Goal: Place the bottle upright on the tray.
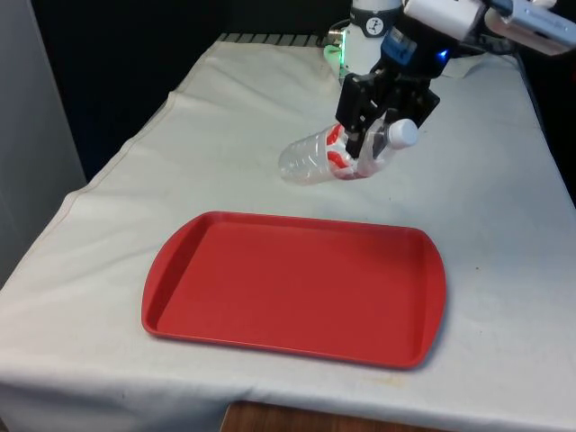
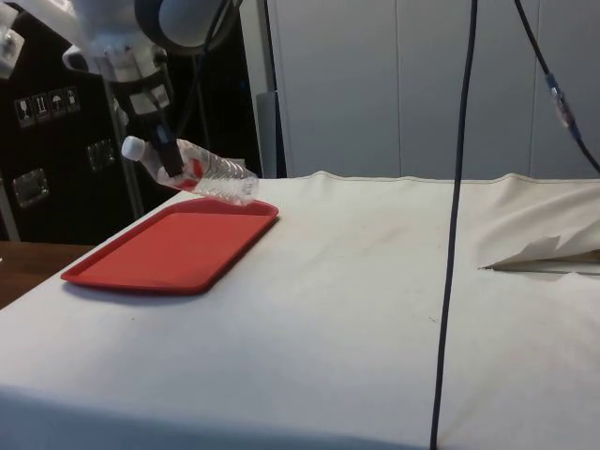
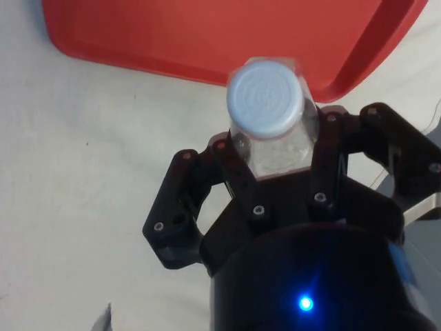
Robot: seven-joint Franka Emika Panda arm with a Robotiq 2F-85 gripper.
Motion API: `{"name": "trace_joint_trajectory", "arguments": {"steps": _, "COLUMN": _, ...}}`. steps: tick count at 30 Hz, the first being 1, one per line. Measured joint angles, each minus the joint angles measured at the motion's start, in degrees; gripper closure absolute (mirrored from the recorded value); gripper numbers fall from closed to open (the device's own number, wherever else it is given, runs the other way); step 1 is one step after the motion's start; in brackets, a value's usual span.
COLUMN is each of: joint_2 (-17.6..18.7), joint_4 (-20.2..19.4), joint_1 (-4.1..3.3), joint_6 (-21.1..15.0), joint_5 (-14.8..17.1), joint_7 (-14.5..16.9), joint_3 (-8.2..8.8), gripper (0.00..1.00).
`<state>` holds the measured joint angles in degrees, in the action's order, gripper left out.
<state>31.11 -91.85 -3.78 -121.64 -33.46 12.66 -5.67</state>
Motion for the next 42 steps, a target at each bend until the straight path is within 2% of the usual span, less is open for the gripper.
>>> {"name": "trace_joint_trajectory", "arguments": {"steps": 17, "joint_2": 0.0, "joint_4": -0.06, "joint_1": 0.46, "joint_6": -5.84, "joint_5": 1.78, "joint_7": -0.06, "joint_3": 3.04, "gripper": 0.86}}
{"name": "trace_joint_trajectory", "arguments": {"steps": 24, "joint_2": 0.17, "joint_4": -0.06, "joint_1": 0.74, "joint_6": -9.57, "joint_5": 2.92, "joint_7": -0.06, "joint_3": 4.76, "gripper": 0.86}}
{"name": "trace_joint_trajectory", "arguments": {"steps": 27, "joint_2": 0.23, "joint_4": -0.06, "joint_1": 0.74, "joint_6": -10.03, "joint_5": 3.04, "joint_7": -0.06, "joint_3": 4.93, "gripper": 0.86}}
{"name": "trace_joint_trajectory", "arguments": {"steps": 42, "joint_2": 0.86, "joint_4": -0.06, "joint_1": 1.03, "joint_6": -16.67, "joint_5": 5.73, "joint_7": -0.06, "joint_3": 7.56, "gripper": 0.86}}
